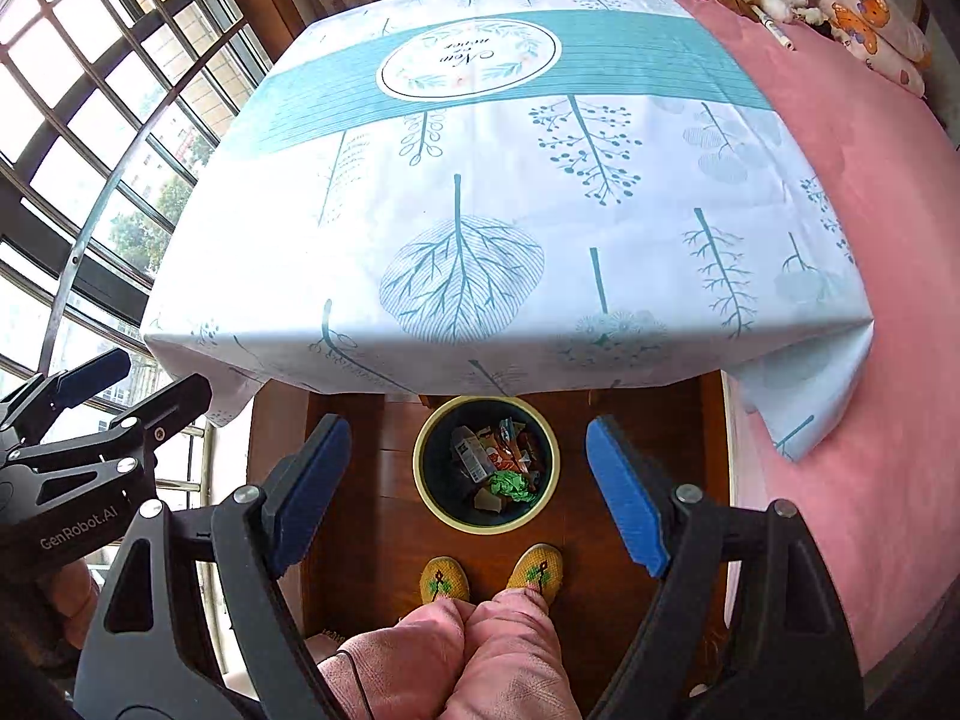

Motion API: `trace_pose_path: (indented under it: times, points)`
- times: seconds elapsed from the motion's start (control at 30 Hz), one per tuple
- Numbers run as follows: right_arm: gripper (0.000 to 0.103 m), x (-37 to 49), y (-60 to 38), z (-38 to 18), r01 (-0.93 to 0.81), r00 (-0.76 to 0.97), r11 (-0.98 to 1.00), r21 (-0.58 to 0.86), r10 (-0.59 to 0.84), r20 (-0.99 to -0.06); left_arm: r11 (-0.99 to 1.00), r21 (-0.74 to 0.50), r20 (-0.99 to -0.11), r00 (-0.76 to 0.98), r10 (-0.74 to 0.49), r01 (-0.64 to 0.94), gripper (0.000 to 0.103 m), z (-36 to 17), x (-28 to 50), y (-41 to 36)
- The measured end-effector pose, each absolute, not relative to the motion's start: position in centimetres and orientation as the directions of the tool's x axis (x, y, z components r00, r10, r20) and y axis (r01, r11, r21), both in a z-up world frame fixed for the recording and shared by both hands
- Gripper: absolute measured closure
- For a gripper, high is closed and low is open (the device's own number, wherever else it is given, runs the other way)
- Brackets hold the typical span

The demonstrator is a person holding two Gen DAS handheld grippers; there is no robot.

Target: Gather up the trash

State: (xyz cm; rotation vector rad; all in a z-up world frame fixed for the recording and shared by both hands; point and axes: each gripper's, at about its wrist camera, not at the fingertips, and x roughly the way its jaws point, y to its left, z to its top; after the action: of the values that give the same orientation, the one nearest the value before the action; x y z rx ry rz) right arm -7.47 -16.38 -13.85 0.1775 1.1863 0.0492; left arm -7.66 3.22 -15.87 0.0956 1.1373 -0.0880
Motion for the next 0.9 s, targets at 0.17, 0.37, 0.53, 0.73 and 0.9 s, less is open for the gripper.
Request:
trace_pose_path:
  times: [0.17,0.37,0.53,0.73,0.9]
  points:
    - [0.024,-7.6,-16.4,-8.8,0.033,0.423,0.99,0.14,0.113,-0.899,0.995,0.01,-0.89,0.454,-0.038,0.102,0.016,-11.8,-7.8,2.7]
    - [0.024,-8.0,-16.5,-4.0,0.015,0.501,0.994,0.106,0.084,-0.861,0.998,-0.002,-0.874,0.486,-0.032,0.062,0.016,-9.1,-7.9,2.4]
    - [0.024,-8.1,-16.2,-2.1,-0.001,0.541,0.997,0.072,0.061,-0.839,0.999,-0.013,-0.866,0.5,-0.033,0.043,0.016,-8.2,-8.1,2.3]
    - [0.024,-7.7,-16.6,-1.9,0.002,0.55,0.998,0.058,0.047,-0.834,1.0,-0.011,-0.841,0.541,-0.019,0.017,0.016,-7.2,-7.8,2.6]
    - [0.024,-7.3,-17.0,-2.2,0.006,0.551,0.998,0.063,0.049,-0.833,1.0,-0.002,-0.84,0.542,-0.017,0.029,0.016,-7.1,-7.4,2.1]
